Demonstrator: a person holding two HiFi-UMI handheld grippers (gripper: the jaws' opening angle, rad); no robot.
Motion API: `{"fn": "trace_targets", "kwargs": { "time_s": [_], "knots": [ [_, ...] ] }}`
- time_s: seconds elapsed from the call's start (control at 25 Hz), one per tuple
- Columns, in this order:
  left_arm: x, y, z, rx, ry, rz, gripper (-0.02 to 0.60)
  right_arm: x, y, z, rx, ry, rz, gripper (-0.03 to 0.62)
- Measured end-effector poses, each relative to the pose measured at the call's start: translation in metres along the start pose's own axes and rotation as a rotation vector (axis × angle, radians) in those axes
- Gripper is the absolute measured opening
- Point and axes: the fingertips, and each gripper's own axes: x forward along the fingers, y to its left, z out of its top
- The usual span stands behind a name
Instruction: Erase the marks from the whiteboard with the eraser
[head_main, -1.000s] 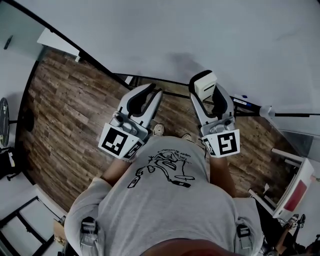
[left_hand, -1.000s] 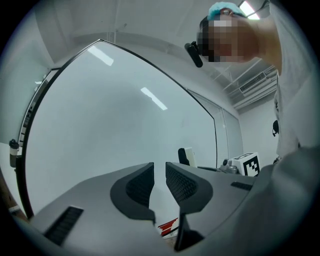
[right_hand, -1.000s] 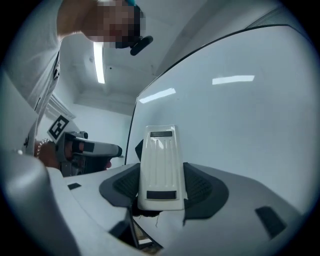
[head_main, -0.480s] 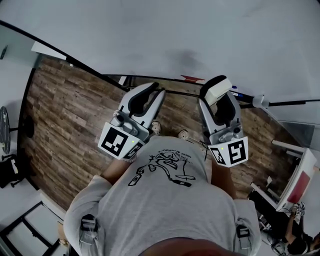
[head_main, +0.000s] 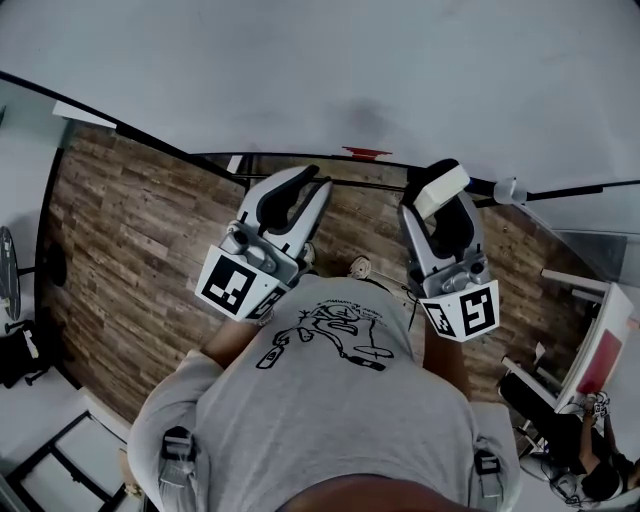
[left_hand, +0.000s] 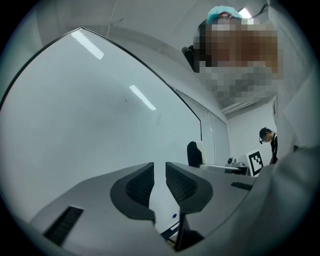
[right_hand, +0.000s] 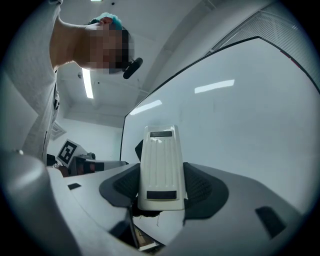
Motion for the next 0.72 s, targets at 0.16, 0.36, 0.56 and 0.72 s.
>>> {"fn": "trace_targets", "kwargs": {
  "time_s": [0.16,0.36,0.56,0.72],
  "knots": [
    [0.0030,-0.0013,0.0000,0.004,0.006,-0.005,0.083,0.0012,-0.0050,0.0005,0.001,-0.002,-0.003,0.259],
    [0.0035,0.0009,0.0002,0.007,0.014,-0.003,0.083,0.0039,-0.0067,0.0018,-0.001,-0.006,-0.001,0.259],
    [0.0030,0.0008,0.0021,0.008,0.013,-0.005,0.083,0.0062,-0.0042,0.0027,-0.001,-0.008,0.007,0.259],
    [0.0047,0.0041,-0.0025,0.002,0.023,-0.003,0.083,0.0080,-0.0070,-0.0003,0.003,-0.003,0.004,0.259]
  ]
}}
